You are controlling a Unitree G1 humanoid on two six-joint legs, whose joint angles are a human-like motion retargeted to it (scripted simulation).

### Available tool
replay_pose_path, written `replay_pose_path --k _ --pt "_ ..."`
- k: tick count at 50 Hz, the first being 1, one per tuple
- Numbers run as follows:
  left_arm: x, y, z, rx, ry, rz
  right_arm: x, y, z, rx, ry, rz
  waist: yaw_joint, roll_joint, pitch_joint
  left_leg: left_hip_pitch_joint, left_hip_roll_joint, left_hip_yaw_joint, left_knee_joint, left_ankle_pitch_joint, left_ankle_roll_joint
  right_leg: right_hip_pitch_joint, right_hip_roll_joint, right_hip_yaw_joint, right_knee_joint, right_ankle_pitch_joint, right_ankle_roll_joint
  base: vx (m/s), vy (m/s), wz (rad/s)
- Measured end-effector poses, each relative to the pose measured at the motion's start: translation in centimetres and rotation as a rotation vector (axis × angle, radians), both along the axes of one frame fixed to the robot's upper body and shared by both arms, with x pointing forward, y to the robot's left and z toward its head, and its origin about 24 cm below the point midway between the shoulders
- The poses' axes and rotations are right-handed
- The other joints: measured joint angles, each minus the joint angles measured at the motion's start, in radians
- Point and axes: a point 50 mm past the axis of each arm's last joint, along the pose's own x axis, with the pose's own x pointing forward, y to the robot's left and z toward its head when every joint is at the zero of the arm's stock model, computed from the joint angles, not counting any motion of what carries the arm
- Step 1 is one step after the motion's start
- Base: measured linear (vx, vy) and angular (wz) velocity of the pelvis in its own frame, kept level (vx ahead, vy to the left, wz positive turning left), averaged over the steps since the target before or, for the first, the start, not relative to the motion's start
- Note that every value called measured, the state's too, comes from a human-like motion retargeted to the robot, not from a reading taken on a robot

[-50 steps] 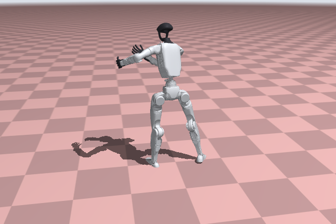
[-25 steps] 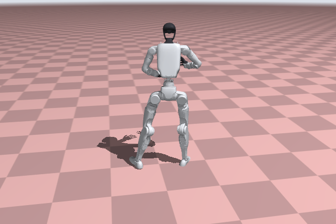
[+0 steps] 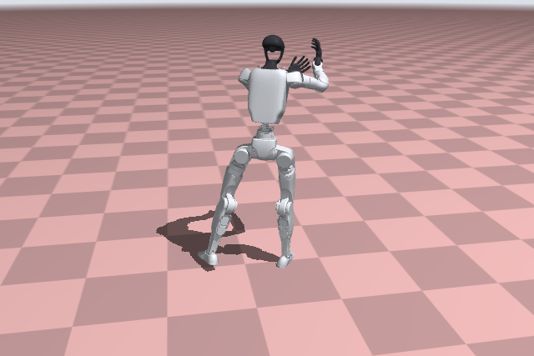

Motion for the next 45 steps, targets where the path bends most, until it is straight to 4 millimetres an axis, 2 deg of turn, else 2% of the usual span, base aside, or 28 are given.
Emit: replay_pose_path --k 2,5,8,10,12,13,15,16,17,18,20,23,25,26,27,28,33,36,40,45 --pt "0.7 0.5 -1.5 0.020 0.040 0.019 1.0 0.3 -1.9 0.024 0.056 0.025 0.000 0.001 0.013 0.001 -0.003 0.002 -0.010 -0.022 -0.002 -0.003 -0.001 -0.004 -0.003 0.003 0.000 -0.07 0.13 0.11" --pt "1.8 1.6 -5.2 0.077 0.136 0.047 2.8 0.8 -6.7 0.094 0.192 0.082 0.004 -0.007 0.035 0.001 -0.016 0.007 -0.029 -0.059 -0.003 -0.009 -0.012 -0.012 -0.007 0.006 0.000 -0.08 0.17 0.21" --pt "2.6 3.5 -10.4 0.165 0.263 0.081 4.3 1.7 -13.3 0.184 0.390 0.140 0.026 -0.021 0.055 -0.008 -0.034 0.006 -0.047 -0.096 -0.003 -0.017 -0.029 -0.026 -0.013 0.010 0.000 -0.08 0.21 0.31" --pt "2.7 5.4 -14.2 0.224 0.373 0.128 5.0 2.4 -18.4 0.236 0.579 0.042 0.051 -0.028 0.069 -0.020 -0.047 0.001 -0.056 -0.118 -0.005 -0.022 -0.042 -0.038 -0.020 0.015 0.000 -0.09 0.22 0.40" --pt "2.5 7.7 -17.7 0.286 0.434 0.158 4.5 4.1 -22.5 0.254 0.674 0.169 0.082 -0.031 0.084 -0.037 -0.062 -0.013 -0.066 -0.133 -0.006 -0.023 -0.057 -0.057 -0.033 0.025 0.000 -0.08 0.23 0.53" --pt "2.2 9.0 -19.5 0.314 0.474 0.185 4.3 4.7 -24.6 0.260 0.738 0.175 0.100 -0.031 0.088 -0.046 -0.070 -0.022 -0.071 -0.138 -0.007 -0.023 -0.065 -0.068 -0.040 0.031 0.000 -0.07 0.24 0.64" --pt "1.3 11.8 -22.7 0.364 0.548 0.248 3.4 6.3 -28.0 0.166 0.836 0.108 0.137 -0.029 0.094 -0.067 -0.089 -0.045 -0.083 -0.145 -0.011 -0.022 -0.083 -0.093 -0.052 0.042 0.000 -0.05 0.26 0.76" --pt "0.7 13.3 -24.0 0.383 0.586 0.275 2.9 7.0 -29.6 0.217 0.894 0.166 0.156 -0.026 0.094 -0.077 -0.100 -0.061 -0.090 -0.145 -0.013 -0.019 -0.095 -0.110 -0.057 0.049 0.000 -0.03 0.29 0.89" --pt "0.1 14.8 -25.3 0.402 0.622 0.306 2.3 7.9 -30.8 0.177 0.931 0.159 0.175 -0.023 0.093 -0.088 -0.111 -0.077 -0.098 -0.145 -0.016 -0.016 -0.107 -0.126 -0.060 0.055 0.000 -0.01 0.30 0.97" --pt "-0.6 16.3 -26.3 0.419 0.650 0.347 1.7 8.9 -31.6 -0.046 0.908 0.020 0.195 -0.018 0.090 -0.098 -0.122 -0.094 -0.106 -0.144 -0.020 -0.015 -0.119 -0.143 -0.060 0.061 0.000 0.01 0.32 1.01" --pt "-2.1 19.2 -28.0 0.448 0.717 0.407 0.5 10.5 -33.3 -0.199 0.930 -0.009 0.237 -0.007 0.080 -0.114 -0.148 -0.131 -0.123 -0.142 -0.025 -0.007 -0.147 -0.179 -0.056 0.074 0.000 0.04 0.34 1.09" --pt "-4.0 23.4 -29.0 0.474 0.776 0.505 -0.9 12.5 -33.9 -0.245 0.917 0.044 0.307 0.014 0.059 -0.125 -0.187 -0.190 -0.146 -0.138 -0.030 0.013 -0.193 -0.232 -0.034 0.095 0.000 0.09 0.35 1.15" --pt "-5.0 26.1 -28.7 0.487 0.792 0.579 -1.6 13.9 -33.6 -0.292 0.884 0.080 0.353 0.027 0.044 -0.125 -0.214 -0.228 -0.156 -0.139 -0.030 0.030 -0.227 -0.261 -0.010 0.109 0.000 0.13 0.35 1.16" --pt "-5.3 27.3 -28.4 0.484 0.802 0.613 -2.0 14.5 -33.8 -0.055 1.001 0.273 0.371 0.034 0.039 -0.123 -0.230 -0.248 -0.156 -0.141 -0.028 0.044 -0.246 -0.274 0.003 0.116 0.000 0.15 0.34 1.18" --pt "-5.5 28.5 -27.9 0.486 0.801 0.644 -2.2 15.1 -33.6 0.086 1.047 0.409 0.391 0.040 0.034 -0.120 -0.245 -0.268 -0.156 -0.144 -0.026 0.056 -0.264 -0.285 0.018 0.123 0.000 0.15 0.33 1.14" --pt "-5.6 29.6 -27.1 0.500 0.779 0.671 -2.2 15.7 -32.8 0.008 0.993 0.442 0.412 0.046 0.028 -0.116 -0.258 -0.285 -0.156 -0.147 -0.025 0.066 -0.282 -0.292 0.034 0.129 0.000 0.14 0.30 1.04" --pt "-4.9 34.0 -21.9 0.526 0.649 0.818 -2.2 18.6 -28.4 -0.008 0.843 0.570 0.495 0.083 0.002 -0.107 -0.272 -0.353 -0.155 -0.144 -0.047 0.088 -0.304 -0.304 0.098 0.162 -0.039 0.09 0.18 0.77" --pt "-4.2 35.4 -18.5 0.577 0.547 0.869 -2.1 19.9 -25.7 -0.022 0.751 0.621 0.519 0.100 -0.011 -0.105 -0.268 -0.386 -0.156 -0.138 -0.063 0.092 -0.301 -0.293 0.126 0.181 -0.058 0.04 0.08 0.60" --pt "-3.4 36.2 -14.7 0.670 0.403 0.915 -2.0 21.2 -22.8 -0.032 0.656 0.668 0.527 0.114 -0.022 -0.106 -0.260 -0.417 -0.157 -0.133 -0.076 0.090 -0.291 -0.261 0.149 0.200 -0.063 0.01 0.02 0.40" --pt "-2.9 35.8 -12.2 0.729 0.270 0.938 -1.6 21.5 -20.9 -0.033 0.593 0.672 0.519 0.111 -0.024 -0.111 -0.248 -0.420 -0.159 -0.133 -0.067 0.082 -0.274 -0.229 0.147 0.194 -0.056 -0.02 -0.03 -0.01"
